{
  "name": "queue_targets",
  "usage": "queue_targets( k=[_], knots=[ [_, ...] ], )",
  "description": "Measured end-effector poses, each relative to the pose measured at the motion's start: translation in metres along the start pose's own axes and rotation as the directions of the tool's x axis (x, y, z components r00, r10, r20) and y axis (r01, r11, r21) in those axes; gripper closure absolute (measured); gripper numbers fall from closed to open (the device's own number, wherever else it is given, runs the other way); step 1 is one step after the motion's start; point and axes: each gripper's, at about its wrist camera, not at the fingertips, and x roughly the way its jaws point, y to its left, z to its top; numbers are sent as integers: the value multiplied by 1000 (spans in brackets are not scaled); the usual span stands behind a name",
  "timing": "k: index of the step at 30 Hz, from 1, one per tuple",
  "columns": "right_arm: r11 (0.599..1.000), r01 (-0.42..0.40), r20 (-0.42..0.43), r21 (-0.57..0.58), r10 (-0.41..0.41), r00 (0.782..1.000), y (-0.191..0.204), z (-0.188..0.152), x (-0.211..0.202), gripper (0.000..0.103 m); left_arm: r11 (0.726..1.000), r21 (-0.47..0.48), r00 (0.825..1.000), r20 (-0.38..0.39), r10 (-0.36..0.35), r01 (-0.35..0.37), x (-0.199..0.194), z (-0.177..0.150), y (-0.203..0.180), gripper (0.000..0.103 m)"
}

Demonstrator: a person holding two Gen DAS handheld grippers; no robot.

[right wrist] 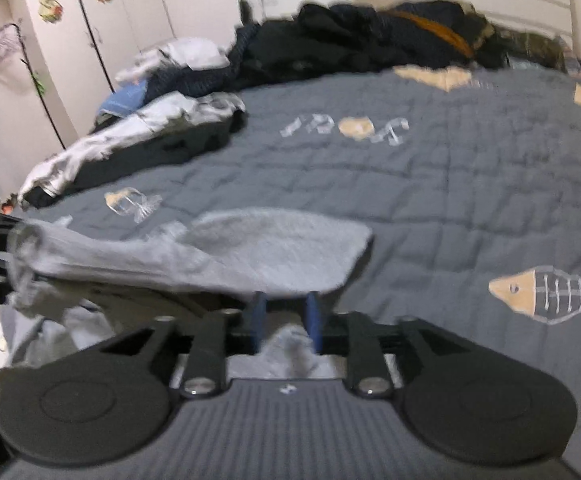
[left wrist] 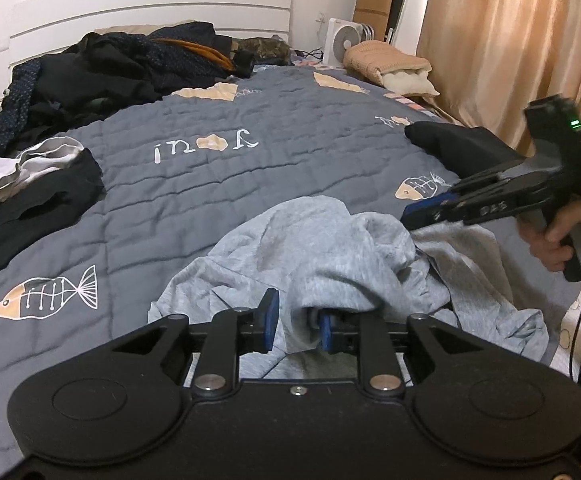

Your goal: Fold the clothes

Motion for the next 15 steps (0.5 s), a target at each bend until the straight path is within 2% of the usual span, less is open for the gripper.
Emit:
queue_targets(
  k=[9, 15],
  knots=[
    [993, -3, -128, -118, -12, 992, 13, -7, 40, 56, 1000, -6, 1000, -3, -1, 1, 2, 1, 1, 81],
    [997, -15, -152, -72, 4, 988, 8, -11, 53, 56, 1000, -14, 1000, -8, 0, 0, 4, 0, 3, 81]
  ],
)
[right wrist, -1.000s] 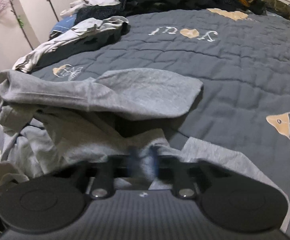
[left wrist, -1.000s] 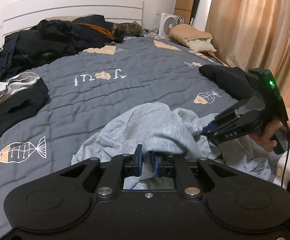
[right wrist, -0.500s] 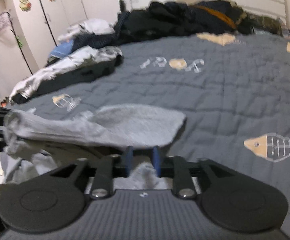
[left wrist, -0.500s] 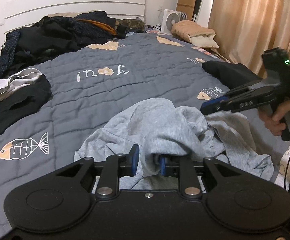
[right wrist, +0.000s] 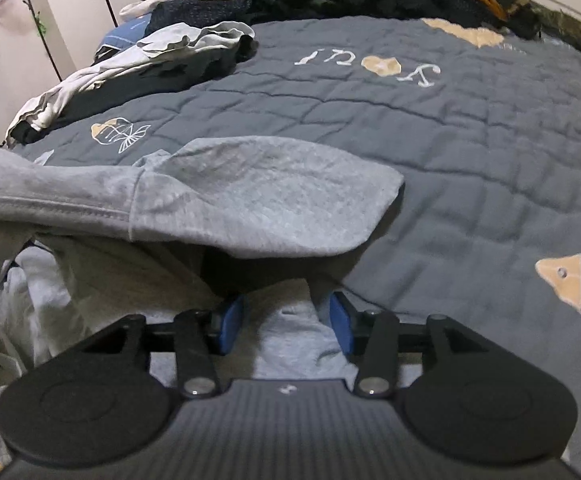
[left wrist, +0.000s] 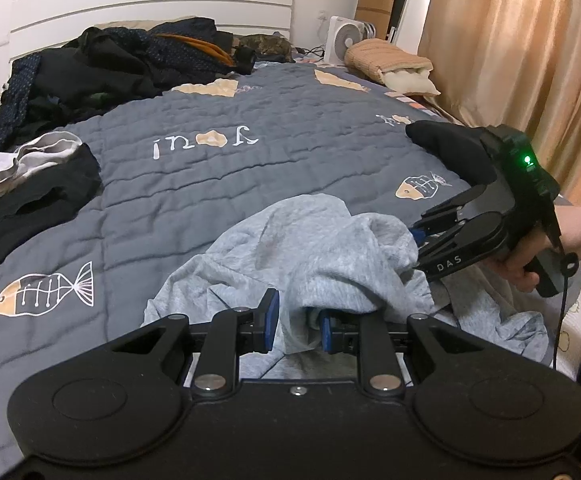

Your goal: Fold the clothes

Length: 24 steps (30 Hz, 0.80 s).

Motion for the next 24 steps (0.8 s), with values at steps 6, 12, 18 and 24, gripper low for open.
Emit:
queue_targets(
  k=[6, 12, 18, 24],
  knots=[
    [998, -39, 9, 52, 39, 999, -3, 0, -10, 96, 1000, -14, 1000, 3, 7, -7, 2, 2, 2, 80],
    [980, -110, 183, 164, 79, 980, -13, 7, -59, 98, 999, -28, 1000, -5, 24, -24, 0, 1, 8, 63],
    [960, -185, 321, 208, 112, 940, -17, 5, -105, 98, 999, -13, 999, 13, 32, -32, -13, 7, 4, 22],
    [967, -177, 323, 184, 111, 940, -4, -11, -118, 98, 995, 95, 994, 110, -1, -9, -34, 14, -20, 22]
  ],
)
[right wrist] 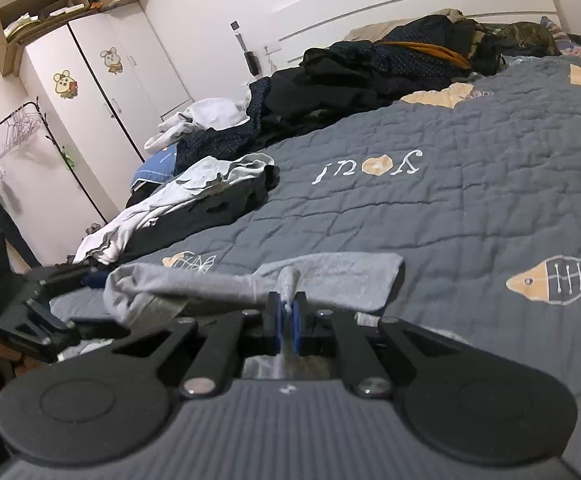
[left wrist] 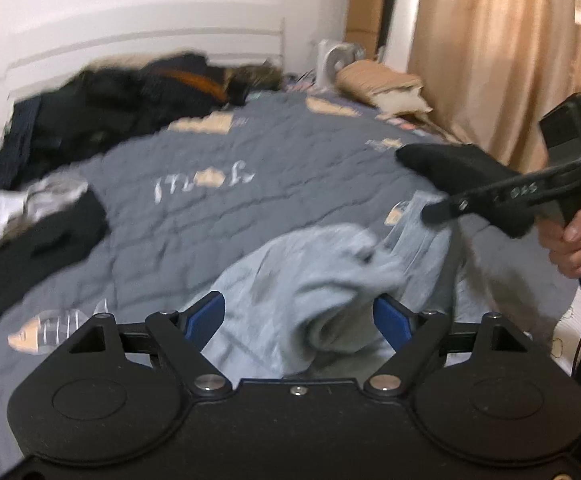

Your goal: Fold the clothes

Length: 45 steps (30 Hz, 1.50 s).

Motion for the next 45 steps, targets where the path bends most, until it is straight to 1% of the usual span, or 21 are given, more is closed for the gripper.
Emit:
queue_targets(
  k=[3, 7, 8, 9, 10, 13, 16, 19, 22, 23, 24, 25, 28, 31, 33, 36, 38, 40, 41, 43, 45],
  knots=[
    [1000, -2, -4, -3, 2, 1000, 5, -9, -6, 98, 998, 65, 999, 41, -7, 5, -6, 3, -16, 22],
    [1000, 7, -14, -13, -7, 1000, 13, -24, -10, 98, 990, 139, 999, 41, -15, 9, -5, 3, -33, 25],
    [1000, 6, -18, -15, -7, 1000, 15, -27, -11, 98, 988, 157, 999, 35, -17, 12, -3, 1, -37, 30],
    [1000, 8, -25, -22, -8, 1000, 17, -30, -11, 97, 985, 172, 999, 23, -24, 20, -1, 0, -40, 44],
    [1000, 9, -31, -29, -10, 999, 19, -32, -11, 97, 982, 184, 999, 2, -35, 34, 3, -2, -43, 54],
    [999, 16, -49, -50, -19, 999, 25, -38, -8, 97, 972, 224, 997, -50, -57, 67, 16, -9, -55, 54],
    [998, 23, -61, -59, -26, 998, 28, -42, -5, 97, 966, 247, 994, -98, -54, 77, 32, -19, -64, 53],
    [998, 29, -68, -55, -33, 997, 26, -43, -1, 97, 961, 270, 989, -143, -24, 63, 49, -30, -69, 53],
    [998, 34, -70, -51, -37, 997, 24, -45, 1, 97, 957, 286, 988, -155, 1, 44, 60, -37, -69, 53],
    [998, 37, -69, -50, -40, 997, 24, -45, 1, 96, 960, 279, 988, -157, 8, 37, 63, -37, -67, 54],
    [998, 39, -68, -49, -43, 997, 24, -45, 2, 96, 964, 265, 987, -163, 12, 32, 65, -37, -64, 59],
    [998, 41, -66, -48, -44, 997, 23, -45, 2, 96, 968, 249, 985, -170, 16, 27, 67, -37, -61, 70],
    [998, 54, -55, -33, -55, 997, 20, -45, 3, 96, 985, 173, 984, -177, 29, 2, 70, -35, -46, 85],
    [998, 64, -39, -14, -64, 997, 18, -44, 2, 96, 995, 87, 987, -154, 56, -43, 63, -32, -27, 94],
    [997, 73, -28, -7, -73, 997, 17, -44, 1, 96, 996, 8, 988, -121, 94, -94, 55, -27, -10, 94],
    [997, 81, -24, -4, -81, 996, 17, -43, 2, 97, 977, -120, 983, -76, 167, -175, 42, -21, 17, 96],
    [997, 82, -24, -9, -82, 996, 18, -43, 2, 97, 948, -208, 971, -51, 234, -240, 32, -18, 39, 97],
    [997, 81, -24, -7, -81, 996, 17, -43, 3, 97, 902, -285, 945, -44, 325, -324, 23, -17, 61, 97],
    [997, 81, -23, -7, -81, 996, 17, -43, 3, 96, 879, -304, 928, -46, 370, -366, 19, -16, 69, 97],
    [997, 78, -24, -5, -79, 997, 17, -42, 4, 97, 817, -327, 877, -96, 471, -475, 16, -18, 86, 96],
    [997, 76, -25, -3, -76, 997, 16, -42, 5, 97, 770, -340, 841, -172, 513, -539, 17, -23, 104, 96]
  ],
)
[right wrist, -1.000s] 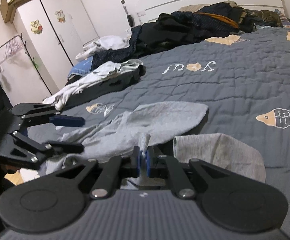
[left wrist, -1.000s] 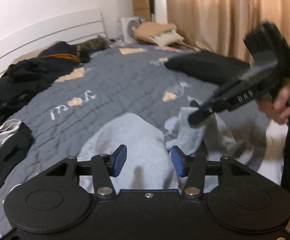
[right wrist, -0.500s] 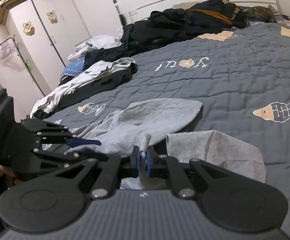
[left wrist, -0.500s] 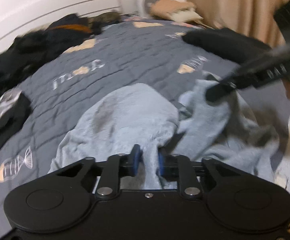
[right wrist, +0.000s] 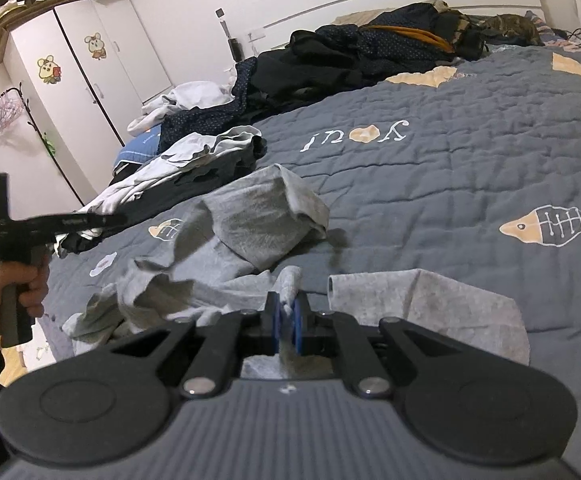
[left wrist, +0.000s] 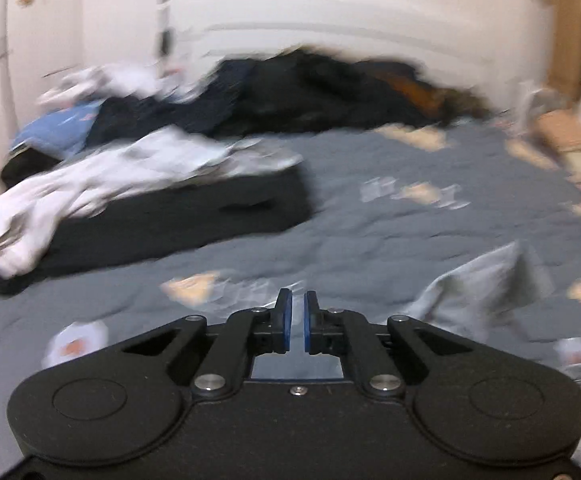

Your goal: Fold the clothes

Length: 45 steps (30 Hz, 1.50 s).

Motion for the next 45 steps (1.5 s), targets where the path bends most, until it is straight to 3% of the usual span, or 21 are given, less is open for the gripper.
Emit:
queue_targets(
  k=[2, 5, 7, 9, 12, 14, 19, 24, 30, 32, 33, 34, 37, 40, 45],
  knots=[
    [1000, -1, -3, -2, 1, 1000, 0, 0, 1, 97, 1000, 13, 999, -29, 25, -25, 4, 0, 5, 96],
    [1000, -3, -6, 0, 3, 1000, 0, 1, 3, 97, 992, 62, 994, -8, -110, 110, -10, 0, -4, 89],
    [1000, -2, -5, 1, 2, 1000, 0, 2, 4, 97, 967, 140, 976, 17, -219, 215, -21, -3, -19, 64],
    [1000, -3, -5, 0, 3, 1000, 0, 3, 5, 96, 923, 265, 954, 28, -298, 280, -36, -11, -36, 45],
    [1000, -9, -8, -6, 9, 1000, 1, 3, 5, 96, 826, 437, 915, 18, -404, 356, -56, -24, -61, 45],
    [1000, -12, -13, -13, 12, 1000, 3, 2, 5, 96, 773, 497, 896, -20, -444, 394, -60, -32, -70, 45],
    [999, -17, -29, -31, 16, 999, 5, 1, 5, 96, 737, 541, 897, -81, -434, 405, -54, -42, -77, 45],
    [999, -17, -41, -42, 16, 999, 8, -1, 7, 96, 718, 561, 902, -140, -408, 412, -36, -50, -78, 44],
    [998, -13, -52, -55, 10, 999, 10, -2, 9, 96, 718, 571, 915, -194, -355, 399, -15, -59, -81, 44],
    [998, -12, -55, -60, 8, 998, 10, -3, 10, 96, 720, 559, 910, -211, -356, 411, -11, -60, -79, 56],
    [998, -11, -57, -63, 8, 998, 11, -4, 11, 96, 721, 543, 902, -230, -366, 430, -9, -60, -77, 74],
    [998, -12, -57, -68, 8, 998, 11, -4, 11, 96, 723, 534, 899, -237, -369, 438, -7, -59, -76, 81],
    [998, -9, -56, -70, 5, 998, 12, -3, 12, 96, 734, 521, 900, -234, -368, 436, -6, -57, -73, 87],
    [997, -4, -58, -73, 0, 998, 12, -3, 12, 96, 752, 495, 900, -218, -377, 435, -7, -52, -71, 87],
    [997, 5, -75, -82, -12, 997, 14, -5, 16, 96, 755, 494, 903, -238, -359, 431, -4, -53, -76, 87]
  ],
)
